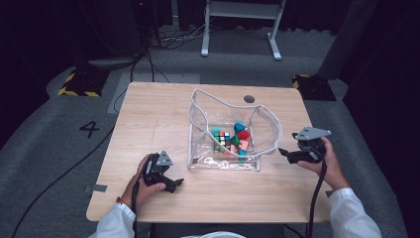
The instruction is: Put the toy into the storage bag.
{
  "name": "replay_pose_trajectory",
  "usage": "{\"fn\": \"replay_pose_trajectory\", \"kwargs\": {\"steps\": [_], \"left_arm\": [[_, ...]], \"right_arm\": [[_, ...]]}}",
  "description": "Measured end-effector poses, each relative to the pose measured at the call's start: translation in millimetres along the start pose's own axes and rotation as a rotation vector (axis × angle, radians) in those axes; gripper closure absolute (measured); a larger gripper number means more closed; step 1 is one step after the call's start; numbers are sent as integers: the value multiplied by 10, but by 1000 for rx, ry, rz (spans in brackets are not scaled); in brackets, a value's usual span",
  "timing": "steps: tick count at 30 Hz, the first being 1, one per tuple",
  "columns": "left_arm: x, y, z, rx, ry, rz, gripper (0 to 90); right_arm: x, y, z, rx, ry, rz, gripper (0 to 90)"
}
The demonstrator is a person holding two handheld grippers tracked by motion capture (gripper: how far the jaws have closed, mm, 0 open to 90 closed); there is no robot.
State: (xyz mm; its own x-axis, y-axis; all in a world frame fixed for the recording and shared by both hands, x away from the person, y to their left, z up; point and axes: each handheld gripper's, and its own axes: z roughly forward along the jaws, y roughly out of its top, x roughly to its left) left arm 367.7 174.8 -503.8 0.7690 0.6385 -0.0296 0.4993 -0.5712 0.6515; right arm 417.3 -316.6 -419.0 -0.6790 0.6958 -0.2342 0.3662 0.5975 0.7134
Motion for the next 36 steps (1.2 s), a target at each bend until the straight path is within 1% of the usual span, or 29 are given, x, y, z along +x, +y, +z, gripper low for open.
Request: {"fn": "replay_pose_trajectory", "kwargs": {"steps": [2,5,6,11,12,17,18,22,23,25,26,34,35,36], "left_arm": [[-1,0,1,-1,1,-1,4],[0,0,1,-1,1,0,4],[0,0,1,-1,1,0,4],[1,0,1,-1,1,1,4],[-1,0,1,-1,1,-1,4],[-2,-1,2,-2,0,-1,4],[-1,0,0,-1,3,1,4],[-2,-1,2,-1,0,-1,4],[0,0,1,-1,1,1,4],[0,0,1,-2,0,1,4],[-1,-1,1,-1,0,0,4],[0,0,0,0,0,0,4],[0,0,0,0,0,0,4],[0,0,0,0,0,0,4]], "right_arm": [[12,-37,5,4,1,-6,208],[43,-92,12,14,7,4,204],[44,-111,11,15,9,-3,204],[64,-206,0,11,12,12,201],[67,-232,4,10,9,9,199],[96,-320,-9,14,16,31,196],[95,-343,-11,15,26,31,196],[138,-443,1,15,26,51,195],[136,-458,1,21,28,46,195],[153,-506,7,18,33,59,195],[155,-522,4,22,35,54,195],[207,-702,-9,31,47,82,196],[208,-723,-14,36,48,66,196],[228,-739,-16,31,47,77,196]]}}
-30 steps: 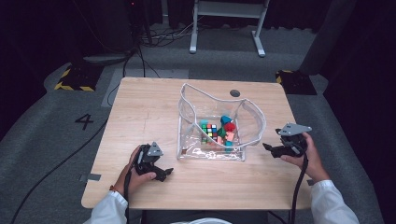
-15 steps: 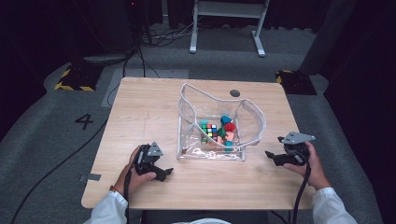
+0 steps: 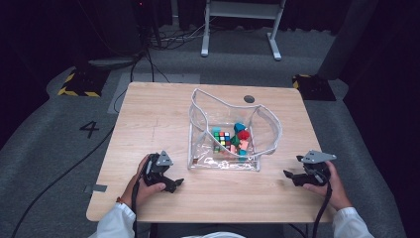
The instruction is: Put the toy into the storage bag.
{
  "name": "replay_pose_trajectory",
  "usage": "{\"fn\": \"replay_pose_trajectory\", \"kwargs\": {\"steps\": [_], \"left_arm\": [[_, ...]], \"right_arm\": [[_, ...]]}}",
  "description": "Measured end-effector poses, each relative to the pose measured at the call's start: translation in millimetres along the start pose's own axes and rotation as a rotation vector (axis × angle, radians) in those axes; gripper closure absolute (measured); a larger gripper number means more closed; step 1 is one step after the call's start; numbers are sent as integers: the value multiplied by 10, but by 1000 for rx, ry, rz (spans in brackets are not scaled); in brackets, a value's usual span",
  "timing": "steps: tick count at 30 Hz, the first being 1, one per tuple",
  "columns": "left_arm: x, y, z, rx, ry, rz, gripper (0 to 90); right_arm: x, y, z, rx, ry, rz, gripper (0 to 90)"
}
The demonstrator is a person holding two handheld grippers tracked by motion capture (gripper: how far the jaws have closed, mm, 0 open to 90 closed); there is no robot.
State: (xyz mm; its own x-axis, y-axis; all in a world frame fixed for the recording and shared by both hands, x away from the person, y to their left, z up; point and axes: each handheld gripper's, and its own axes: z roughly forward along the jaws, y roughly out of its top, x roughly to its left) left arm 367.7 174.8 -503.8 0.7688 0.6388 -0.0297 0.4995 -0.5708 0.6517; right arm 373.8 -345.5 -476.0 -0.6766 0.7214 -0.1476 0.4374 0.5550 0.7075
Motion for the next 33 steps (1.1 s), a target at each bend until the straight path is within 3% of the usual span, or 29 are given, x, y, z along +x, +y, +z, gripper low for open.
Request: {"fn": "replay_pose_trajectory", "kwargs": {"steps": [12,21,27,33], "left_arm": [[0,0,0,0,0,0,4],[3,1,-2,0,4,5,3],[3,1,-2,0,4,4,3],[0,0,0,0,0,-1,3]], "right_arm": [[48,-223,-12,-2,17,28,196],[16,-425,-60,-39,44,117,191],[-9,-501,-112,-33,18,178,173],[-16,-563,-178,-26,-6,201,173]]}}
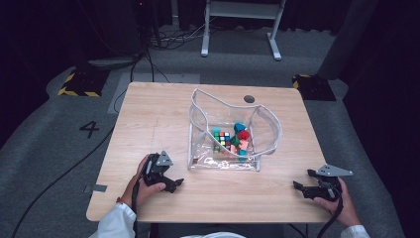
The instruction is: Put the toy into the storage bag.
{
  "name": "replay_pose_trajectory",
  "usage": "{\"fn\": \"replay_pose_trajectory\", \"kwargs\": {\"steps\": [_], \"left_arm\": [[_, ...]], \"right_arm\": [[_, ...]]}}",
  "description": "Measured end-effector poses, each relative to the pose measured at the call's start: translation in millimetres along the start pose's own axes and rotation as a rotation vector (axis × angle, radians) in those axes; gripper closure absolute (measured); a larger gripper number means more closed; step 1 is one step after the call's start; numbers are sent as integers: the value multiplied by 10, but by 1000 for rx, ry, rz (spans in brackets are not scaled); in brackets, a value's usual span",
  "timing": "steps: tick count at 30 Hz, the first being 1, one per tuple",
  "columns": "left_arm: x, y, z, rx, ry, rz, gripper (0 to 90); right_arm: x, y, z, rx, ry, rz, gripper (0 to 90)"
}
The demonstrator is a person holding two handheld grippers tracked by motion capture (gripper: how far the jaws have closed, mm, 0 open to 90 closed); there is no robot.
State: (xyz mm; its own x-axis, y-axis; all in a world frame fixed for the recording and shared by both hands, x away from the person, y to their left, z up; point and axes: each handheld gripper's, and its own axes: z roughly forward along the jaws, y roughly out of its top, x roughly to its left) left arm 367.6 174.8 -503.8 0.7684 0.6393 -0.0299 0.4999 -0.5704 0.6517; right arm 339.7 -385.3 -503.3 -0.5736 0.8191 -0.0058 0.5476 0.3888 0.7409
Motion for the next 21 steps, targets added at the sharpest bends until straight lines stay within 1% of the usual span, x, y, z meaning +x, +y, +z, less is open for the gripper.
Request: {"fn": "replay_pose_trajectory", "kwargs": {"steps": [3,11,13,14,21], "left_arm": [[0,0,0,0,0,0,3],[-2,-1,-1,0,2,2,4],[-13,-4,-4,4,6,-11,4],[-11,-2,-4,3,8,-6,4],[-17,-4,-2,-1,9,-10,4]], "right_arm": [[-4,-9,-12,4,-7,1,173],[0,-9,-11,3,-8,3,172],[4,-8,-10,2,-10,7,172],[4,-8,-10,2,-10,7,172],[3,-8,-9,2,-9,9,172]]}}
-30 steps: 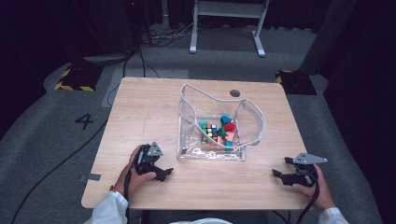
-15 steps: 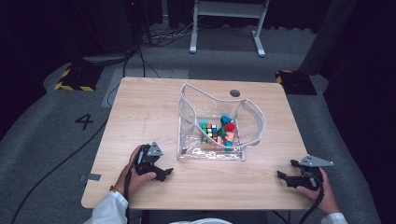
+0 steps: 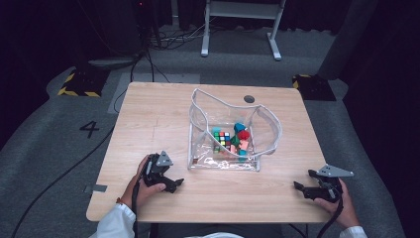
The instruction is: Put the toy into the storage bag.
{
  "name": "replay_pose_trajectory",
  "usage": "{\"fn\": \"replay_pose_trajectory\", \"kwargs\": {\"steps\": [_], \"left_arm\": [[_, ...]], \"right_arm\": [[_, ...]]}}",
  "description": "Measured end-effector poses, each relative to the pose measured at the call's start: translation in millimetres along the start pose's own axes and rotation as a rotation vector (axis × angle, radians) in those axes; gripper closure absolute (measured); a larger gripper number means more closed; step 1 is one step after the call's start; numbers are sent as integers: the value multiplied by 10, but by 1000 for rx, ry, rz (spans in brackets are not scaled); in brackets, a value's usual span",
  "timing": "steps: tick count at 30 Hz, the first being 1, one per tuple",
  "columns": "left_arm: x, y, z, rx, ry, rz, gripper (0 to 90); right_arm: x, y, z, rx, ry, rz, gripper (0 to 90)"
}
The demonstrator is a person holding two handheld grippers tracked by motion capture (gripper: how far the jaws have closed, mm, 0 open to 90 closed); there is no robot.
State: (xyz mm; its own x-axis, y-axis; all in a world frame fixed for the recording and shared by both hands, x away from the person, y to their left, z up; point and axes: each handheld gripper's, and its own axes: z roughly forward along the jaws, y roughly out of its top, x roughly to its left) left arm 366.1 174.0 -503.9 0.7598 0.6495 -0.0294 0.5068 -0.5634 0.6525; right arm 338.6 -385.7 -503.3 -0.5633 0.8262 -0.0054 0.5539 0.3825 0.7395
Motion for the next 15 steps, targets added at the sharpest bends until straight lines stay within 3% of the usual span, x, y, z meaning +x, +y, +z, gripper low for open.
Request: {"fn": "replay_pose_trajectory", "kwargs": {"steps": [15], "left_arm": [[2,1,-1,3,-1,-1,4]], "right_arm": [[-2,5,11,-5,2,3,172]]}}
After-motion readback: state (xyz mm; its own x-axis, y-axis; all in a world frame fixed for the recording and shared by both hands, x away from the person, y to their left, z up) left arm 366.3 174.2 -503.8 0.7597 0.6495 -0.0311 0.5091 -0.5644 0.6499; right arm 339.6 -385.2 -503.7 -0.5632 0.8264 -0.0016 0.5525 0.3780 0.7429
